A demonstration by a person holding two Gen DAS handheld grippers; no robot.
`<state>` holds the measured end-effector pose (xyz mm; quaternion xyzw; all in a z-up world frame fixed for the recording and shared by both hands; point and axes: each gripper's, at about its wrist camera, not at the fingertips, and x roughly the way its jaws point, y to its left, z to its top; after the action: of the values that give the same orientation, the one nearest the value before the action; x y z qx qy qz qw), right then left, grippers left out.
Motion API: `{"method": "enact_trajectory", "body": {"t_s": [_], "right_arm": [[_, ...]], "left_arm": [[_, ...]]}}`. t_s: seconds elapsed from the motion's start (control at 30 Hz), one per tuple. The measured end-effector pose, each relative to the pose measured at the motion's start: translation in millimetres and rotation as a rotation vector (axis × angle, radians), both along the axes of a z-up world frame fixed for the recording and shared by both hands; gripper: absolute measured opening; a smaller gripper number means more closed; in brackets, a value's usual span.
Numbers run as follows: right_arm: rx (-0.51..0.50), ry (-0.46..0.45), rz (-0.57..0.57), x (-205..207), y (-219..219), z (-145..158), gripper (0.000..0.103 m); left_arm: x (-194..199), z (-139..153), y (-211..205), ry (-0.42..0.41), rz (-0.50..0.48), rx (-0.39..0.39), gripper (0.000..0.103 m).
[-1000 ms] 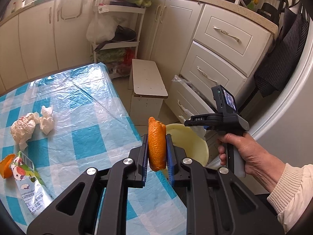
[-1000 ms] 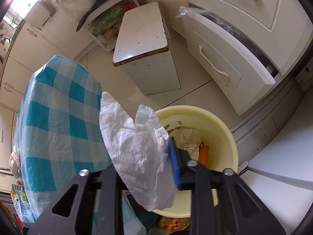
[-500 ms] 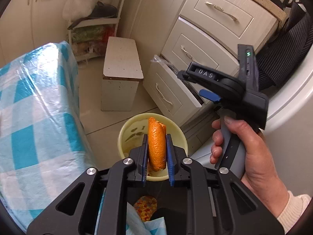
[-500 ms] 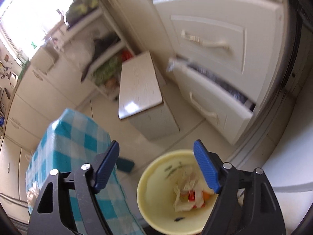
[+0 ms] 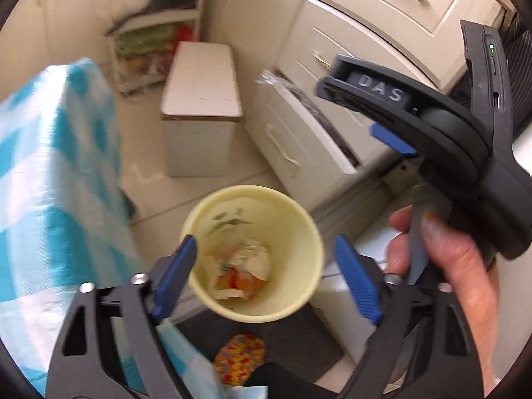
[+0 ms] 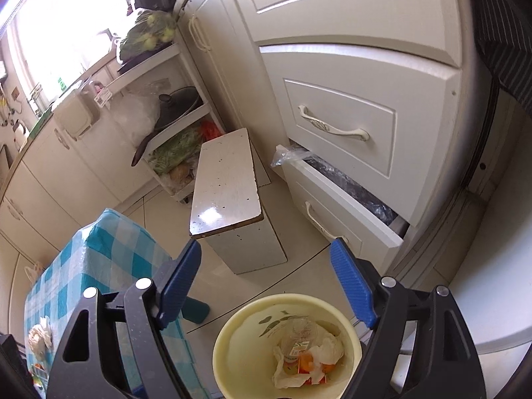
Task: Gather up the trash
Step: 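Open the right tool to drop the tissue while the left tool drops the peel, then move both open tools back over the table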
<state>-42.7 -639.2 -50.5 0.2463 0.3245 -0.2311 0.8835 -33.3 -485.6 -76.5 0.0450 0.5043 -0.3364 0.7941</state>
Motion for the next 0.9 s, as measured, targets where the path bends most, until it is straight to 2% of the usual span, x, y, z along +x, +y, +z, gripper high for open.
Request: {"method": "enact_trajectory", "body": {"t_s": [0.23,0.47,0.67,0.9], "right_arm": [[-0.085,0.020,0.036,6,17,4,0.085],[-0.155,0.067,0.077,13,37,7,0.085],[-0.170,0.060,0.081,13,51,17,0.088],[-0.177,0.022,0.114,13,80,35,0.090]], "left_arm": [[-5,28,64,-0.096,0.137,-0.018,0.094],[-17,62,120,-0.191,0.176,-0.034,0.095],[-29,88,169,-0.274,0.197,-0.026,0.096],[-38,111,223,-0.329,0.256,-0.025,0.096]]}}
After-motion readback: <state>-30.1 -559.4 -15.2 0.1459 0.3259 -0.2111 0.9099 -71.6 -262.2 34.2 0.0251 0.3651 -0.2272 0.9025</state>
